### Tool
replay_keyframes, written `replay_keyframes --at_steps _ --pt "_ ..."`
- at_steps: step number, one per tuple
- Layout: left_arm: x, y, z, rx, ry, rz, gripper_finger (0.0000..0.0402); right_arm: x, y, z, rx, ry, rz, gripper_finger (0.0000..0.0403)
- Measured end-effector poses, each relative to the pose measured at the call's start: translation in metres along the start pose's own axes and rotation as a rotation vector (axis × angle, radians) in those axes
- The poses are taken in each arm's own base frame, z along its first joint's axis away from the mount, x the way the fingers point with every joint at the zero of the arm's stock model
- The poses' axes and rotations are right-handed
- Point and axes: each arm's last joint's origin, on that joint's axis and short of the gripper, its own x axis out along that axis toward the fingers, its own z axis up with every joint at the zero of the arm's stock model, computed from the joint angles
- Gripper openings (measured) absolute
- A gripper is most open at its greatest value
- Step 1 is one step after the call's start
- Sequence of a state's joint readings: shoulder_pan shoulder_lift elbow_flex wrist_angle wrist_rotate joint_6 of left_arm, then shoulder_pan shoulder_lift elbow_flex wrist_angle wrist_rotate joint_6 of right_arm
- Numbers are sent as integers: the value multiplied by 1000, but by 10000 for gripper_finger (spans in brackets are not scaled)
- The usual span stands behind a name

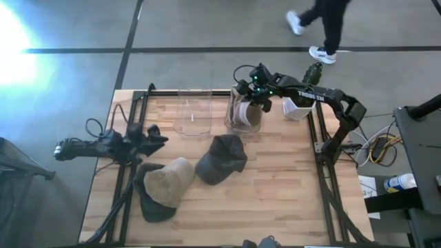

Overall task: Pick & Place hat
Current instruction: Put the middle brown cap into the right transparent bin

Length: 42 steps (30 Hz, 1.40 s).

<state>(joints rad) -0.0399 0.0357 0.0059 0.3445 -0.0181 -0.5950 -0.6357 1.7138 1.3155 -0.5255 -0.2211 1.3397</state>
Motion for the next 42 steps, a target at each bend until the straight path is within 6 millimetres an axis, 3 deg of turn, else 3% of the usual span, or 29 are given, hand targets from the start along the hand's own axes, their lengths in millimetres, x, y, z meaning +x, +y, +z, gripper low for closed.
replay_keyframes --at_steps 4,9,12,17,22,30,35,42 --pt "0 -5 8 -182 -80 -56 142 -2 5 -3 -73 -20 7 108" --pt "-1 -4 15 -286 -225 21 142 -6 15 -13 -198 -67 19 157" --pt "2 -3 13 -300 -114 105 142 -12 22 -19 -283 -71 28 174" --pt "10 -7 14 -268 222 328 138 -23 22 -20 -378 -65 -74 188" --pt "35 -17 23 -287 366 314 137 -37 30 -21 -478 -79 -108 194" --pt "67 -14 -8 -510 603 463 149 -47 30 -22 -529 -58 -150 226" --pt "78 -18 -24 -528 585 531 151 -54 24 -28 -565 -63 -227 254" --pt "83 -26 -24 -421 450 626 151 -84 63 -64 -778 -119 20 257"
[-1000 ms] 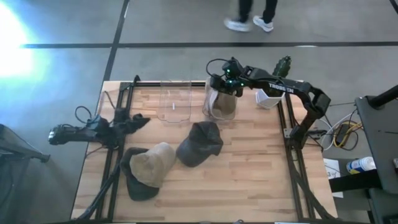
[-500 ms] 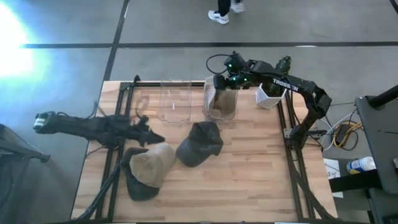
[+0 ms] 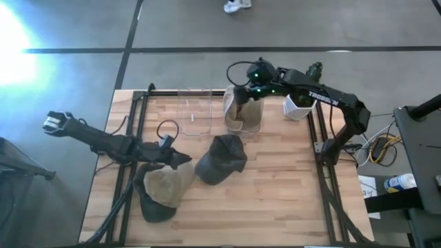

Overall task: Pick & Place hat
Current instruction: Put the middle brown cap into the right transparent bin

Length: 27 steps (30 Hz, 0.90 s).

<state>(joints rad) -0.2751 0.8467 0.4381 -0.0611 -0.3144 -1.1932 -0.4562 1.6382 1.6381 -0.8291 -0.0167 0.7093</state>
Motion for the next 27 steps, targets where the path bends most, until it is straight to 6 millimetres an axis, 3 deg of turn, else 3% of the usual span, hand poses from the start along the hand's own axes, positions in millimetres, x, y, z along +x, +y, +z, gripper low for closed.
replay_keyframes --at_steps 5,11,17,21,25,27 --pt "-1 9 -5 13 39 97 151 -6 45 4 -71 -102 178 243" --pt "-4 27 -10 27 73 274 151 37 88 -3 -88 -1 249 240" --pt "-5 29 -10 35 62 302 151 82 128 -10 -118 48 268 238" --pt "-5 29 -10 36 61 302 151 110 127 -13 -177 136 154 232" --pt "-5 29 -11 43 63 299 151 138 99 -22 -190 275 -14 227" --pt "-5 28 -11 52 64 293 151 140 85 -22 -213 325 -108 226"
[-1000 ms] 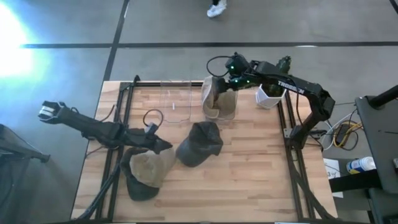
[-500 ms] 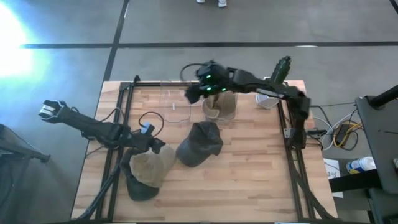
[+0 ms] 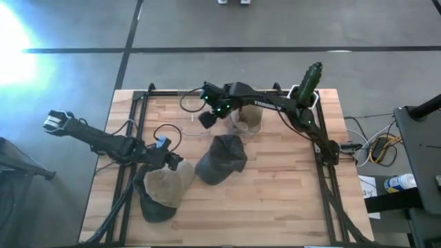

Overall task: Pick & Place hat
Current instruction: Put the middle brown cap into the right transparent bin

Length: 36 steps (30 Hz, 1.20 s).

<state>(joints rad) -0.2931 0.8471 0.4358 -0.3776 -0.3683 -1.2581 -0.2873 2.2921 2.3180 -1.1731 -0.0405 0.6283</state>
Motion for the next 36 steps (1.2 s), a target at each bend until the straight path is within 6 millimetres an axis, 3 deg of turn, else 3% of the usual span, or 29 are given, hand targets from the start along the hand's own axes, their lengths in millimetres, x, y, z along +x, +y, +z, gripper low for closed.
replay_keyframes --at_steps 3,11,19,26,30,36 --pt "0 0 0 9 -12 3 151 -8 -15 -5 -6 45 -145 226" --pt "0 0 1 35 -46 13 151 -49 -34 -7 -41 -46 -367 226" --pt "0 0 1 32 -44 11 151 -29 -56 -12 -92 75 -467 226" --pt "0 -4 2 16 -50 -28 152 -25 -68 -22 -221 163 -644 226" --pt "-1 -13 5 -4 -73 -116 152 -19 -76 -26 -224 202 -672 226" --pt "-1 -28 6 38 -19 -283 152 6 -87 -37 -199 284 -671 226"
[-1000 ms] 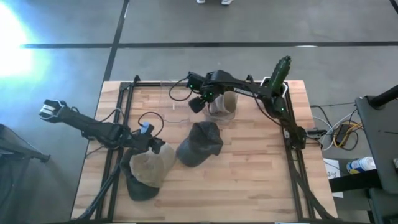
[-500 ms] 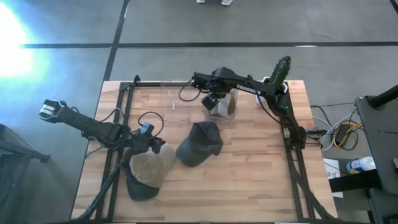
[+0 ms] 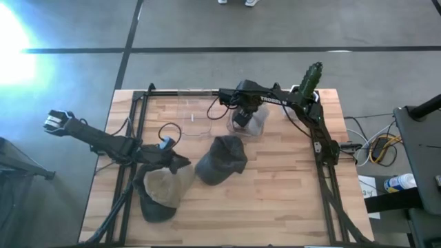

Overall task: Pick & Place hat
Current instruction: Put the middle brown cap into the right transparent bin, then put the middle black cap into the left transparent bin

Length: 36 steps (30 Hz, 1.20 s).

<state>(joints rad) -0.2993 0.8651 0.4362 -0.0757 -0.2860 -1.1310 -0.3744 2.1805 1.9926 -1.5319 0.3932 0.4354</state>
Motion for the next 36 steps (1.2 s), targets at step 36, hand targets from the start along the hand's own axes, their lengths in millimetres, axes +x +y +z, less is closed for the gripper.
replay_keyframes --at_steps 36 --pt "79 -22 -89 1520 192 362 152 -69 -27 -3 -42 -319 87 226"
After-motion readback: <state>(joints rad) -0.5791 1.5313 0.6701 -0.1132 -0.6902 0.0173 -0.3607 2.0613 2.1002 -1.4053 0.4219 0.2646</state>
